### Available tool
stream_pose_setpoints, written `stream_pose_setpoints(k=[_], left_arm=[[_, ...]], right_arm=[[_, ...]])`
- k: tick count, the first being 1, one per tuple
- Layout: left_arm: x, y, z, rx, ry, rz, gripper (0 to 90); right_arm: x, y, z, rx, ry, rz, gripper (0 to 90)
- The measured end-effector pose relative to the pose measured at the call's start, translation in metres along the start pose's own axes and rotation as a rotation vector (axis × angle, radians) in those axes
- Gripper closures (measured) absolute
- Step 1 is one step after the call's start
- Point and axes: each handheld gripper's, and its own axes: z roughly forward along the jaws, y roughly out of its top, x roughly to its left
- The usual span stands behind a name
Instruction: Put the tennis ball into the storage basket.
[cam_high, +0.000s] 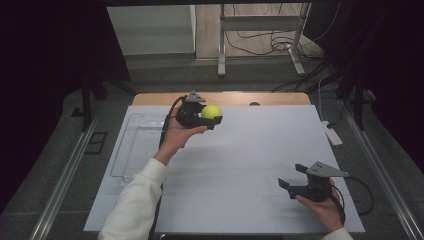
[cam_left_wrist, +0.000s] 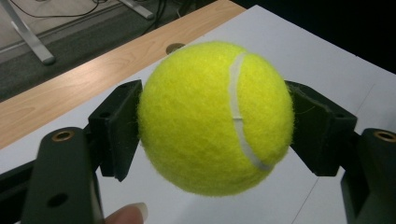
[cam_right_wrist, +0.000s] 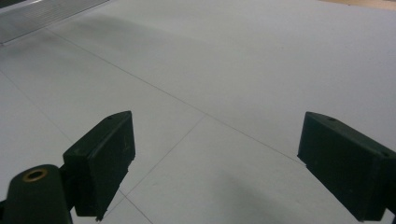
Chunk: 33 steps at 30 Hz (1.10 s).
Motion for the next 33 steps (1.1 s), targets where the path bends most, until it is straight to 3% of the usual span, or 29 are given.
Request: stream_pose_setpoints(k=[33], left_arm=[[0.022, -0.016, -0.029, -0.04, 0.063, -0.039, 26.4]], right_arm=[[0.0, 0.0, 0.001, 0.001, -0.004, 0.0, 11.5]])
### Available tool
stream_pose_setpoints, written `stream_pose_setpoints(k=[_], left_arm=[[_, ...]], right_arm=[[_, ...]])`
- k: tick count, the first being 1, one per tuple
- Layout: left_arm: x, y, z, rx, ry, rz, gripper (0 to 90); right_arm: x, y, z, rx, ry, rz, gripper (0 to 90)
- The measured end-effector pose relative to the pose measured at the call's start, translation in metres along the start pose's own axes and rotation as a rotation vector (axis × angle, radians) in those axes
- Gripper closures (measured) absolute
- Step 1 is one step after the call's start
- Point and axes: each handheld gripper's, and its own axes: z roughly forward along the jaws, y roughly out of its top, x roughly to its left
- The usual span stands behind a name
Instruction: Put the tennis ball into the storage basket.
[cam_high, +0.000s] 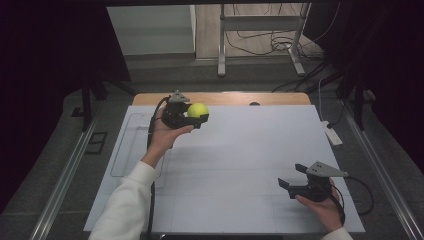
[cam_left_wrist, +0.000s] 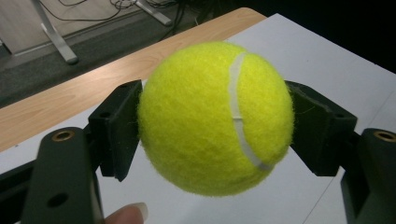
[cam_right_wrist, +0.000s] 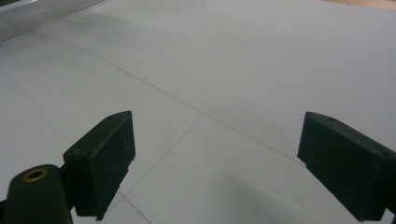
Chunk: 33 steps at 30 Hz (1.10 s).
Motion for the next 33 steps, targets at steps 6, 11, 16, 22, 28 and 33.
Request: stream_pose_setpoints(k=[6, 11, 16, 22, 28, 33], left_arm=[[0.005, -0.001, -0.005, -0.001, 0.02, -0.007, 26.4], [0.008, -0.001, -0.008, -0.009, 0.033, -0.015, 26.4], [0.01, -0.001, -0.011, -0.014, 0.045, -0.015, 26.4], [0.013, 0.0, -0.018, -0.021, 0.062, -0.014, 26.4], [0.017, 0.0, -0.024, -0.029, 0.078, -0.021, 26.4], [0.022, -0.002, -0.029, -0.031, 0.094, -0.027, 26.4]], right_arm=[[0.0, 0.0, 0.0, 0.0, -0.001, 0.0, 11.5], [0.0, 0.0, 0.0, -0.003, 0.001, 0.002, 11.5], [0.0, 0.0, 0.0, -0.002, 0.0, 0.001, 11.5], [0.0, 0.0, 0.0, -0.003, -0.002, 0.003, 11.5], [-0.001, 0.0, 0.0, -0.002, -0.003, 0.003, 11.5], [-0.001, 0.0, 0.0, -0.003, -0.003, 0.003, 11.5]])
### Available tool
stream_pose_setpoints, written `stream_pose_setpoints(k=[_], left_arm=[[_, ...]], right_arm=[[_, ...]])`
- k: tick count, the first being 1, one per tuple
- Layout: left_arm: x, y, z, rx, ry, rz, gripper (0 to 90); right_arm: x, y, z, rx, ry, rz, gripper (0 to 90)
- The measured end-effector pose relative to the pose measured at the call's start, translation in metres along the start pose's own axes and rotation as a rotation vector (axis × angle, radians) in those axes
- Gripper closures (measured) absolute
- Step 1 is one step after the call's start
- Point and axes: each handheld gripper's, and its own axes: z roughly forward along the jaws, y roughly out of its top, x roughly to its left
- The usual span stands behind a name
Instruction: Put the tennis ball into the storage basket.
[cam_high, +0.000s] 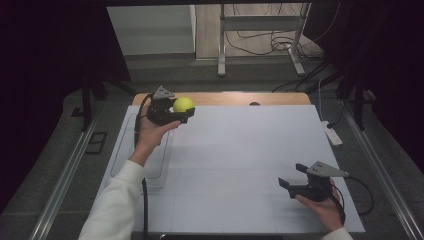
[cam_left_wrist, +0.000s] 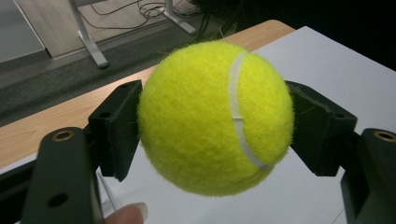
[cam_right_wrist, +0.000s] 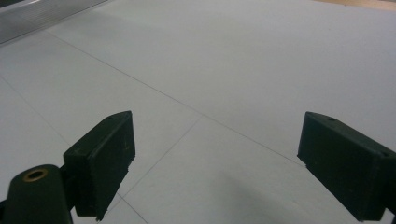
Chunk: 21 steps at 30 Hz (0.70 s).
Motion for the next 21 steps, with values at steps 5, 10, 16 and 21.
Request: stream_pose_setpoints(k=[5, 10, 16, 21], left_arm=[[0.006, -0.002, -0.004, -0.003, 0.017, -0.008, 26.4], [0.012, -0.005, -0.008, -0.004, 0.032, -0.016, 26.5], [0.019, -0.009, -0.014, -0.007, 0.052, -0.03, 26.4], [0.026, -0.013, -0.018, -0.007, 0.069, -0.042, 26.4]], right_arm=[[0.0, 0.0, 0.0, 0.0, 0.0, 0.0, 11.5], [0.0, 0.0, 0.0, -0.001, 0.001, -0.001, 11.5], [0.0, 0.0, 0.0, -0.001, 0.002, -0.001, 11.5], [0.0, 0.0, 0.0, -0.001, 0.001, -0.002, 11.5]])
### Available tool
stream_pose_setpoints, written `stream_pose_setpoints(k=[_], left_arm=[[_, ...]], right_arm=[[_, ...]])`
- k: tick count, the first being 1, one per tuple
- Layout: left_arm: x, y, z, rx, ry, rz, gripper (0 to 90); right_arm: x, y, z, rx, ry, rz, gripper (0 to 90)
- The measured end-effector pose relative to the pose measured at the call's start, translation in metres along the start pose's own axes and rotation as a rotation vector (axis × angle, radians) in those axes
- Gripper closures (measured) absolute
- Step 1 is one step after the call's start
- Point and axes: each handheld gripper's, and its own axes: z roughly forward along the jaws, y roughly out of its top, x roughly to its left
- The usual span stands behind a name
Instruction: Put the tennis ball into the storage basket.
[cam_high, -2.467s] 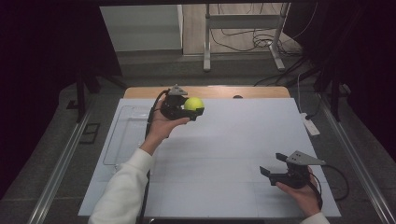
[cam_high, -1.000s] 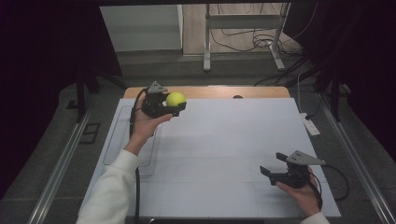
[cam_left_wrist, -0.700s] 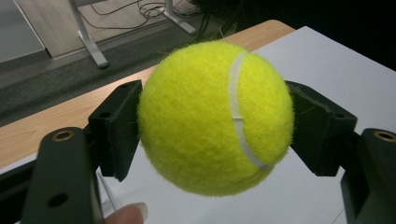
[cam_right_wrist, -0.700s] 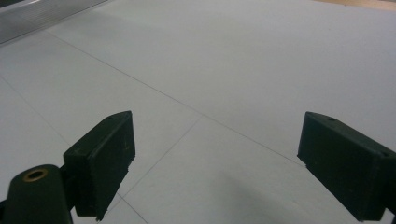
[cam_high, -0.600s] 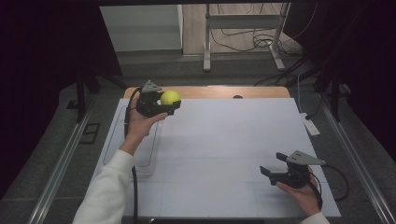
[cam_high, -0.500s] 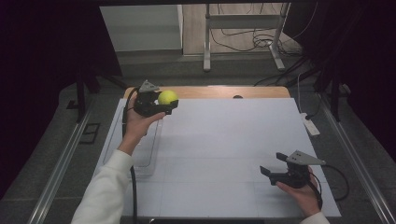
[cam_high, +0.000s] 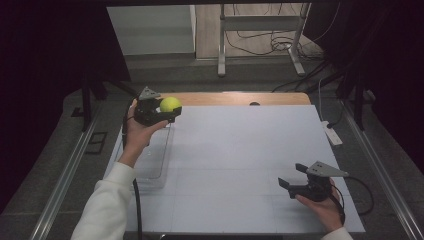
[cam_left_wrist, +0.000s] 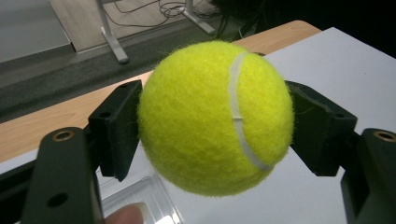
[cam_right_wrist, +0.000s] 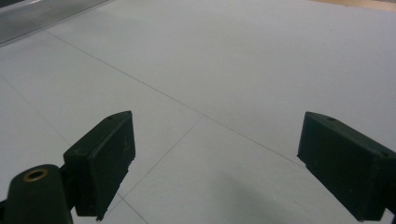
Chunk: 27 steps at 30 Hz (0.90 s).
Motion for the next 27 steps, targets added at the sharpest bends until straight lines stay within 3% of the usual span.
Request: stream_pose_setpoints(k=[27], left_arm=[[0.026, -0.01, -0.012, 0.014, 0.068, -0.034, 26.4]], right_arm=[[0.0, 0.0, 0.001, 0.006, -0.005, -0.001, 11.6]])
